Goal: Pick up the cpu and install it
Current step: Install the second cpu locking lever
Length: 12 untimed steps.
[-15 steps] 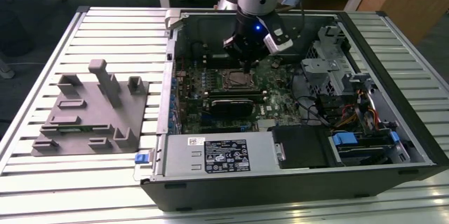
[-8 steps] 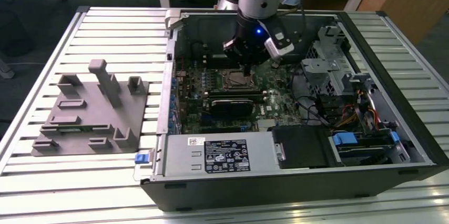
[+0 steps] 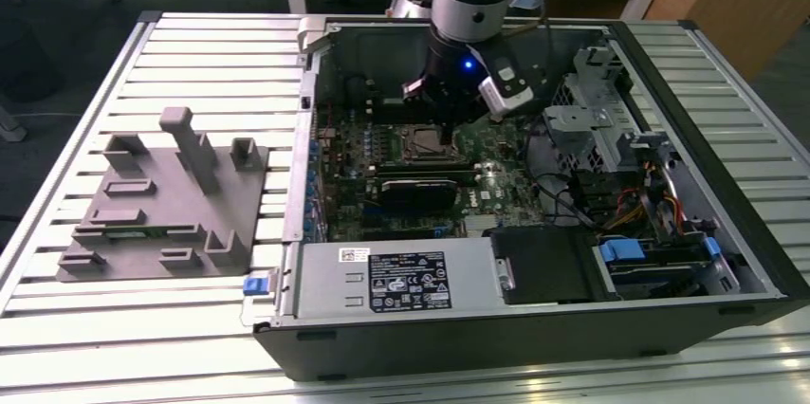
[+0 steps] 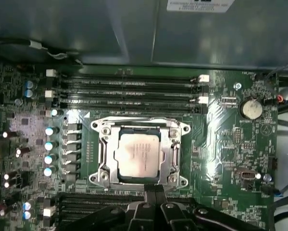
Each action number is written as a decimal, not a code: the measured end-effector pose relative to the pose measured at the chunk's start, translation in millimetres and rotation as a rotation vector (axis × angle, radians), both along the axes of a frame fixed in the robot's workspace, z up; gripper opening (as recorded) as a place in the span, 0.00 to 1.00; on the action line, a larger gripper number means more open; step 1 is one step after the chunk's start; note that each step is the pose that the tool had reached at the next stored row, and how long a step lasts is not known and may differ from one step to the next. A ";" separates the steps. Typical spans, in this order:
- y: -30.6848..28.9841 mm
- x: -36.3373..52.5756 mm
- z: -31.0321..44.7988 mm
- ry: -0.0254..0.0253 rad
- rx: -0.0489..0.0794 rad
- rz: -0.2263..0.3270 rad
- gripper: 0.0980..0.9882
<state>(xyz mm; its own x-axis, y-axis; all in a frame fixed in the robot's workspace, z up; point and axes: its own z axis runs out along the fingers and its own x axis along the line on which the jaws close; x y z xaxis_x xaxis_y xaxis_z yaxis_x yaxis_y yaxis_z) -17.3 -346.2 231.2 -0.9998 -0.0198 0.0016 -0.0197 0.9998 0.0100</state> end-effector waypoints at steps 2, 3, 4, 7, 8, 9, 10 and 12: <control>-0.7 -0.9 -0.9 0.0005 0.000 0.000 0.01; -1.1 -2.6 -1.1 0.0006 0.000 0.000 0.01; -1.8 -4.3 -1.3 0.0005 0.000 0.000 0.01; -6.1 -5.5 -1.4 0.0005 0.000 0.000 0.01; -6.9 -5.6 -1.4 0.0004 0.001 0.000 0.01; -7.7 -5.7 -1.4 0.0005 0.001 0.000 0.01; -8.7 -6.3 -1.5 0.0004 0.003 0.000 0.01; -10.6 -9.5 -1.5 0.0004 0.004 0.000 0.01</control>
<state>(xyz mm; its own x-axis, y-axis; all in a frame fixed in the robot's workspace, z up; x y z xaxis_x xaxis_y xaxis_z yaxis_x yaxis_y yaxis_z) -26.8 -356.8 229.7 -0.9998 -0.0198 0.0020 -0.0197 0.9997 0.0140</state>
